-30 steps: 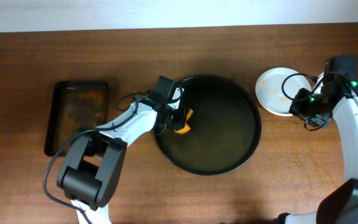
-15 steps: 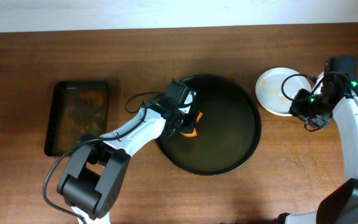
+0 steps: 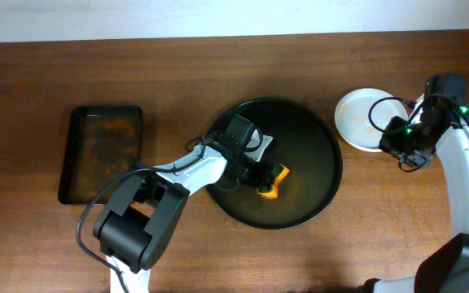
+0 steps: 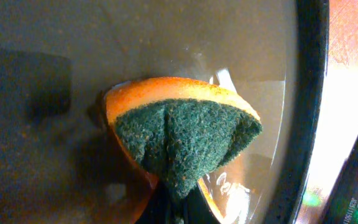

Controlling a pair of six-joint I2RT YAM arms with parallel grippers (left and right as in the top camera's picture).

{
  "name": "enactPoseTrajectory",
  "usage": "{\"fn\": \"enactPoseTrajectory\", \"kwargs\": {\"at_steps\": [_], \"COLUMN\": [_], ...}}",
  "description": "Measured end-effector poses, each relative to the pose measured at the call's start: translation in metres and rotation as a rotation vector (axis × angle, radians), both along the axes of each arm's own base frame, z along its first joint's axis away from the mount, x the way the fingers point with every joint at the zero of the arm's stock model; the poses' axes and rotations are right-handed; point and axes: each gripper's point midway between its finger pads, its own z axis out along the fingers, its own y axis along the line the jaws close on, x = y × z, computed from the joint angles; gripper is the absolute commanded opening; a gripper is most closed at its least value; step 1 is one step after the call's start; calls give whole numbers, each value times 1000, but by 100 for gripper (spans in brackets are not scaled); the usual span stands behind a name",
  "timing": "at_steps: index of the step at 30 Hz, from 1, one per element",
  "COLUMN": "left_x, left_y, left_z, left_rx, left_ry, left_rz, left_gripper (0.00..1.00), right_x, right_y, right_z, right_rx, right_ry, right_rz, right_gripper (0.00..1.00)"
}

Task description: Clean dirty plates on tray and stack at the side

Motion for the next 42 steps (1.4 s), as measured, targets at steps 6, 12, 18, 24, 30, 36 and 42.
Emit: {"fn": "enactPoseTrajectory", "kwargs": {"at_steps": [6, 12, 18, 24, 30, 36, 42], "left_x": [44, 63, 53, 30, 15, 46, 68], "left_y": [40, 74, 58, 33, 26, 60, 103], "left_z": [-1, 16, 79, 49, 2, 84, 132], "left_rx": [80, 146, 115, 298, 380, 385, 497], "left_ry": [-58, -106, -248, -334, -269, -429, -579], "left_rz": [137, 230, 177, 90, 31, 174, 327], "left_gripper": [0, 0, 0, 0, 0, 0, 0], "right_x": [-2, -2, -2, -2, -4, -4, -5], "right_y": [0, 0, 0, 0, 1, 1, 1], "right_z": [0, 0, 0, -1, -1, -1, -1], "right_rx": [0, -1, -1, -3, 0, -1, 0], "right_ry": [7, 6, 7, 9, 18, 18, 20], "right_rz": [5, 8, 8, 7, 8, 11, 10], "right_gripper": [37, 38, 37, 37, 37, 38, 38]}}
